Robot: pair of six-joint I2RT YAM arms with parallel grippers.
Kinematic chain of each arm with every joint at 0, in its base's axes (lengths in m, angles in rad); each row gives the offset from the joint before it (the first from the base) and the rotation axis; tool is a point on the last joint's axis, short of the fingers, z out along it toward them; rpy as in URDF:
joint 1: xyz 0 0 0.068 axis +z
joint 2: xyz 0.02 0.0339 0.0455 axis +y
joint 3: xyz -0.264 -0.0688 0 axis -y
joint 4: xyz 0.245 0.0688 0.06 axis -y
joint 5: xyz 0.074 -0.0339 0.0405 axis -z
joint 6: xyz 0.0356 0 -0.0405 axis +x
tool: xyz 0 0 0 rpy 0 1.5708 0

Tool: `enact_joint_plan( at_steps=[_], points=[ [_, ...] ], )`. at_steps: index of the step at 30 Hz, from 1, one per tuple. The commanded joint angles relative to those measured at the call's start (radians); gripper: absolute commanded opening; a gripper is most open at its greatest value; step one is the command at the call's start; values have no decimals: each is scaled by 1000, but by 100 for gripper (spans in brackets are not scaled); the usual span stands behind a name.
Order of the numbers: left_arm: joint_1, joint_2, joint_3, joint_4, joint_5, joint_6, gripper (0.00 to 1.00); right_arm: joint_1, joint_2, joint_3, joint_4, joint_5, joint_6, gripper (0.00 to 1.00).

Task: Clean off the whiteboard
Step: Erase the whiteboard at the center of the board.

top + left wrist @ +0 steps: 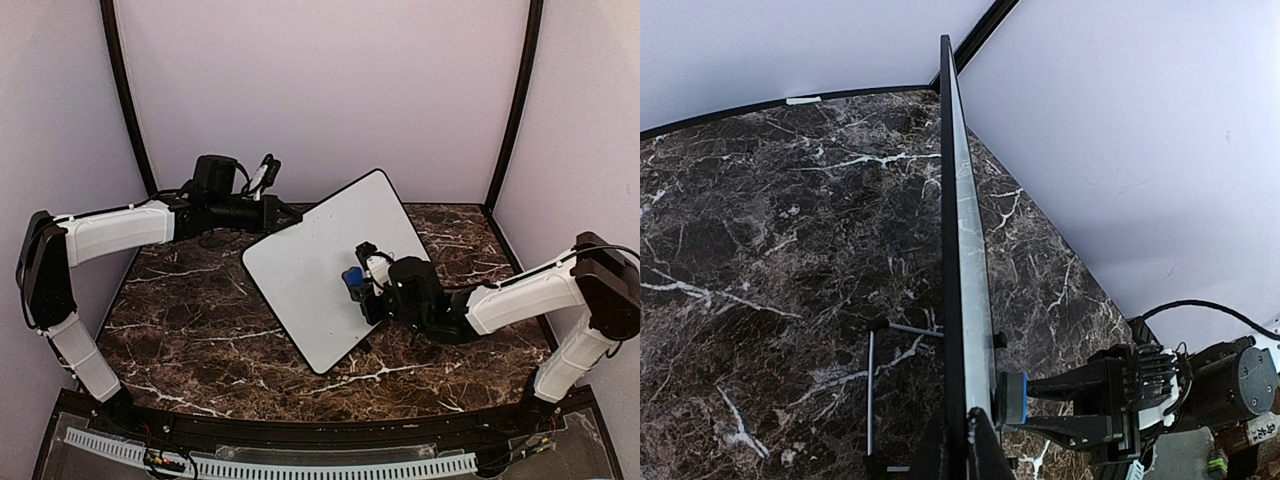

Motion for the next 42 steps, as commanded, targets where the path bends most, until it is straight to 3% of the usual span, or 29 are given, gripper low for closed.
enact_joint_plan(
  at_steps=[1,13,29,42],
  points=[
    [-45,21,-10,-69,68,52,0,-18,27,-7,40,-20,4,23],
    [-46,25,-13,-63,76,45,0,-17,-62,-186,26,-8,85,22],
    [-46,23,-9,-72,68,54,0,-30,61,53,28,3,-38,23],
    [-47,26,-12,-64,77,45,0,-31,-31,-199,41,9,92,22]
  ],
)
